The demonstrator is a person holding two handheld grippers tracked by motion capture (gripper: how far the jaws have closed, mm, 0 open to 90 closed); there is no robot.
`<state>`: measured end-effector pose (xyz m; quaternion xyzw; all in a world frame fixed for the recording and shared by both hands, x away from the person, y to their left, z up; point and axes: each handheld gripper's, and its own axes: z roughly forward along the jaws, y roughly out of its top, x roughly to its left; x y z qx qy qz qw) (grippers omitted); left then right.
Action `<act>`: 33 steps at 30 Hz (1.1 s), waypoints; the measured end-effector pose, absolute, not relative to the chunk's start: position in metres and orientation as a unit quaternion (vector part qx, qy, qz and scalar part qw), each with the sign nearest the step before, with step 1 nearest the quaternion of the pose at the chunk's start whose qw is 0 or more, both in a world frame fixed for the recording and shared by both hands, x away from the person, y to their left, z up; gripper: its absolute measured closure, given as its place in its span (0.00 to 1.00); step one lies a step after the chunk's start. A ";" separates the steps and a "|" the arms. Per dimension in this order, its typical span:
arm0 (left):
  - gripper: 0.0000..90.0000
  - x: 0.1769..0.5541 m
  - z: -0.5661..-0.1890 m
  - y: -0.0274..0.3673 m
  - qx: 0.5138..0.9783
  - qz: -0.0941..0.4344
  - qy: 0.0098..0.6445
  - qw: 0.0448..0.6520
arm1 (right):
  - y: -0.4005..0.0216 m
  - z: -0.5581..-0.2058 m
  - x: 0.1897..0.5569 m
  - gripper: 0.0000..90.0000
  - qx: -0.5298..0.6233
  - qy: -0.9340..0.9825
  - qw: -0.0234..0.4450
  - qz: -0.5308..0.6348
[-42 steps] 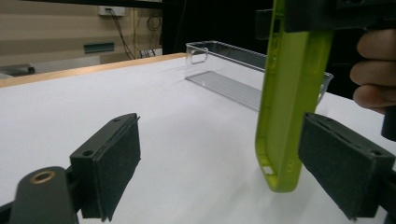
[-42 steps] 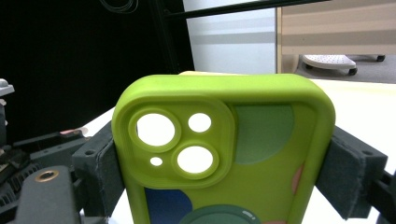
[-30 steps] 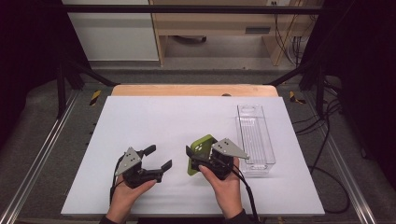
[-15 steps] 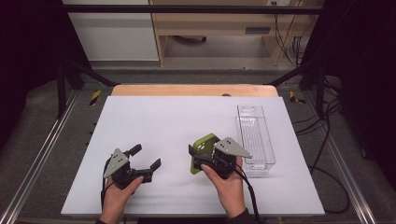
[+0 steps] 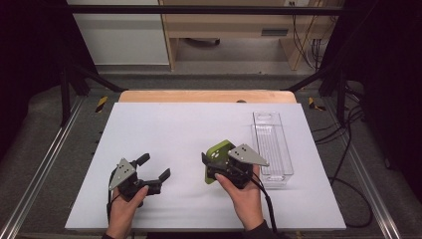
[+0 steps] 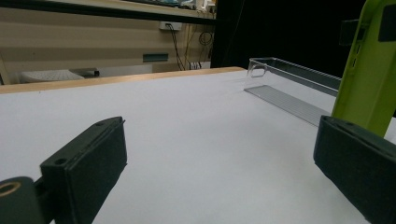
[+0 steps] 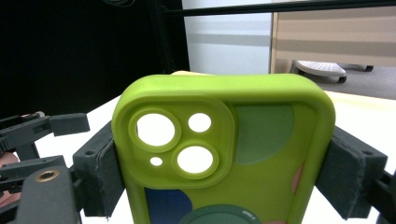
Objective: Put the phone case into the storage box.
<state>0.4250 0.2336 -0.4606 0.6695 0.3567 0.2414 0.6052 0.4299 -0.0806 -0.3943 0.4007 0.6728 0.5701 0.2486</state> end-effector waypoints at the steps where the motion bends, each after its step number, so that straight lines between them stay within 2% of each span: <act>1: 0.02 0.425 -0.461 0.234 0.670 0.241 0.357 0.605 | -0.080 -0.393 0.430 0.18 0.399 0.673 0.250 0.570; 33: 0.02 0.425 -0.461 0.234 0.671 0.245 0.357 0.602 | -0.083 -0.333 0.458 0.18 0.351 0.706 0.309 0.532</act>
